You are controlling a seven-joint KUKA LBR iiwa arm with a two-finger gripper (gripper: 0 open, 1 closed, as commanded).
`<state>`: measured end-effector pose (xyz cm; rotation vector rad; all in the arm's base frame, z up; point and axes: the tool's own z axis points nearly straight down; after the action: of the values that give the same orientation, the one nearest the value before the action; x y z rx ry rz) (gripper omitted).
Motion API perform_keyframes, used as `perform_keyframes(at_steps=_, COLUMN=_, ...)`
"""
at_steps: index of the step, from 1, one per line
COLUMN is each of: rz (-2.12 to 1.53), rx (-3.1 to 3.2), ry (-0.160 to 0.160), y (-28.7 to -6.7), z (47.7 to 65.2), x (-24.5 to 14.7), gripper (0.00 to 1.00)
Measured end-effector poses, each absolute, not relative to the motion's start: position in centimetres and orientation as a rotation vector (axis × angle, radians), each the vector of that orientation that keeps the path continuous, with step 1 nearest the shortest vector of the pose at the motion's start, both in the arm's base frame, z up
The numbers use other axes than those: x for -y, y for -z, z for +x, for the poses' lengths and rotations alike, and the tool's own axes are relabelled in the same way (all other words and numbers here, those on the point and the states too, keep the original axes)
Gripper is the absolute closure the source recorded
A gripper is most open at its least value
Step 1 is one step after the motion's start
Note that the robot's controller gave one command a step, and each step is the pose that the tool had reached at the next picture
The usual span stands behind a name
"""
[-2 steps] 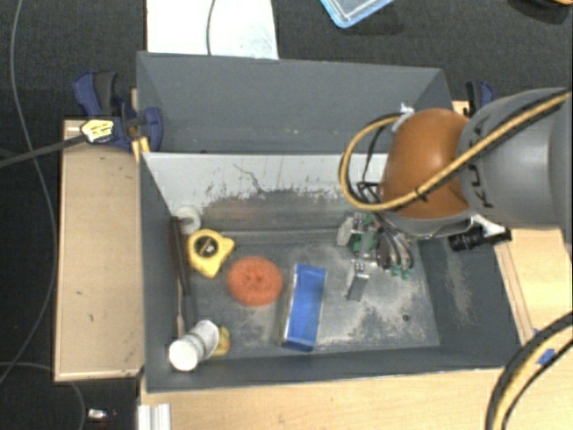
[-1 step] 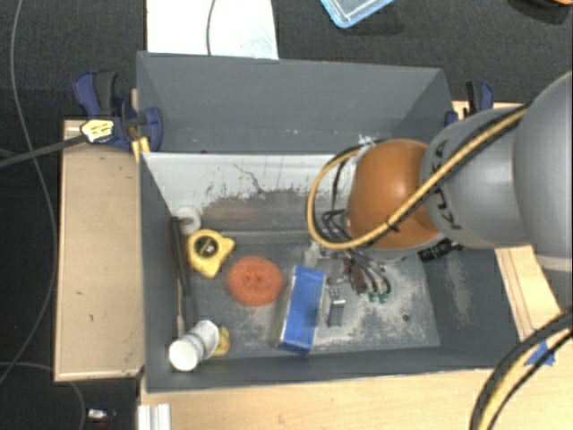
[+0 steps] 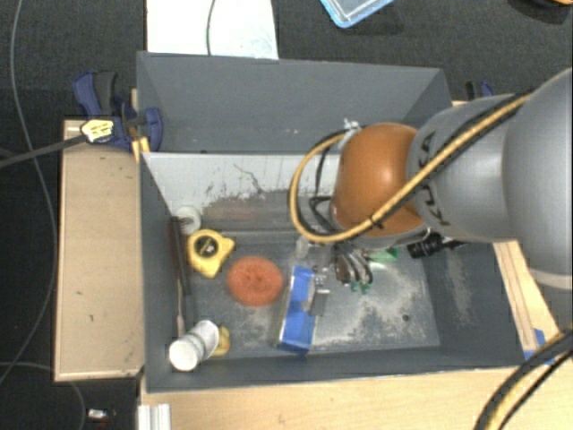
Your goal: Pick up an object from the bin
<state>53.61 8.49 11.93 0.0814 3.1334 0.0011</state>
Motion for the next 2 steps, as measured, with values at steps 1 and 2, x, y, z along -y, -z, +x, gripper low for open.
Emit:
perform_keyframes(at_steps=1, rz=0.067, rx=-3.134, ry=-0.001, y=-9.8, z=54.0, x=-11.7, gripper=0.0)
perform_keyframes(at_steps=2, rz=-0.23, rx=-3.122, ry=-0.002, y=-8.7, z=54.7, x=-13.1, gripper=0.0)
